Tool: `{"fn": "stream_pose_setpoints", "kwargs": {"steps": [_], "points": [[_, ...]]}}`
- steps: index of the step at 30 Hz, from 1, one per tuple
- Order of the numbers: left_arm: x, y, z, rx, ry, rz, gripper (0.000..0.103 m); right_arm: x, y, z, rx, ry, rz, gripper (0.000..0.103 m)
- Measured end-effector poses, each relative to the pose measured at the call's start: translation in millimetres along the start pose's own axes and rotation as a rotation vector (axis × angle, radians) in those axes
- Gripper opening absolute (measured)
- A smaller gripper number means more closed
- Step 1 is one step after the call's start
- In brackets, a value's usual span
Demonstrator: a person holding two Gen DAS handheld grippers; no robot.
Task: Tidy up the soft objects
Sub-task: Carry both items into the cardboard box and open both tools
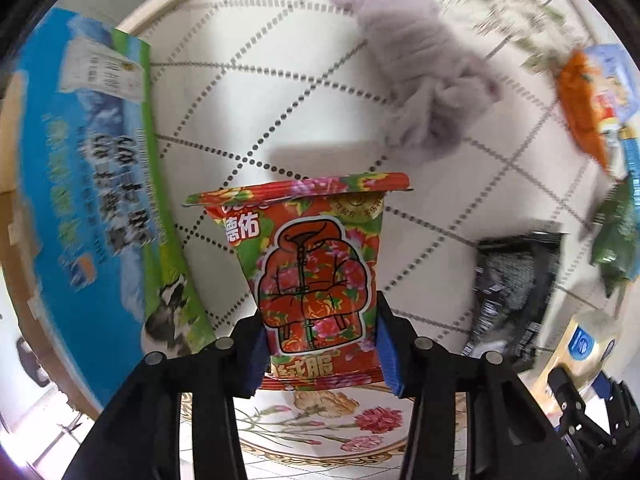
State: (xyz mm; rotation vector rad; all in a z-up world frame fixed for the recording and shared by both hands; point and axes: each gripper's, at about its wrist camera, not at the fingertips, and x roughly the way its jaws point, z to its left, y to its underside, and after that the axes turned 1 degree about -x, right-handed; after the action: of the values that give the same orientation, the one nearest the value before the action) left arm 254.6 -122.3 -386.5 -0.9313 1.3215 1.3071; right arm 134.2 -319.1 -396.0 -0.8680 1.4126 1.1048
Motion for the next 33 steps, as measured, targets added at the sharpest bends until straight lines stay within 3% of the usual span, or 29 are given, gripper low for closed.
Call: {"fn": "stream_pose_setpoints", "kwargs": {"steps": [5, 8, 14, 18, 22, 26, 33], "points": [[-57.6, 37.0, 3.7, -0.011, 0.108, -0.105, 0.042, -36.6, 23.6, -6.4, -0.003, -0.081, -0.043, 0.066], [-111.7, 71.2, 22.2, -0.026, 0.194, -0.194, 0.042, -68.2, 35.1, 6.3, -0.048, -0.144, -0.075, 0.066], [-202.3, 126.1, 91.0, -0.096, 0.248, -0.394, 0.042, -139.9, 48.5, 76.8, -0.23, -0.275, -0.146, 0.066], [-220.2, 128.1, 162.9, -0.18, 0.231, -0.454, 0.042, -182.0, 42.0, 150.8, -0.357, -0.344, -0.175, 0.066], [-203.5, 110.0, 239.1, -0.289, 0.166, -0.469, 0.042, -198.0, 33.9, 233.3, -0.435, -0.338, -0.182, 0.066], [-154.6, 69.1, 303.5, -0.33, 0.173, -0.367, 0.042, -181.3, 16.4, 318.4, -0.485, -0.313, -0.159, 0.066], [-69.3, -0.1, 353.8, -0.245, 0.255, -0.217, 0.042, -110.6, -17.4, 434.8, -0.504, -0.212, -0.119, 0.067]]}}
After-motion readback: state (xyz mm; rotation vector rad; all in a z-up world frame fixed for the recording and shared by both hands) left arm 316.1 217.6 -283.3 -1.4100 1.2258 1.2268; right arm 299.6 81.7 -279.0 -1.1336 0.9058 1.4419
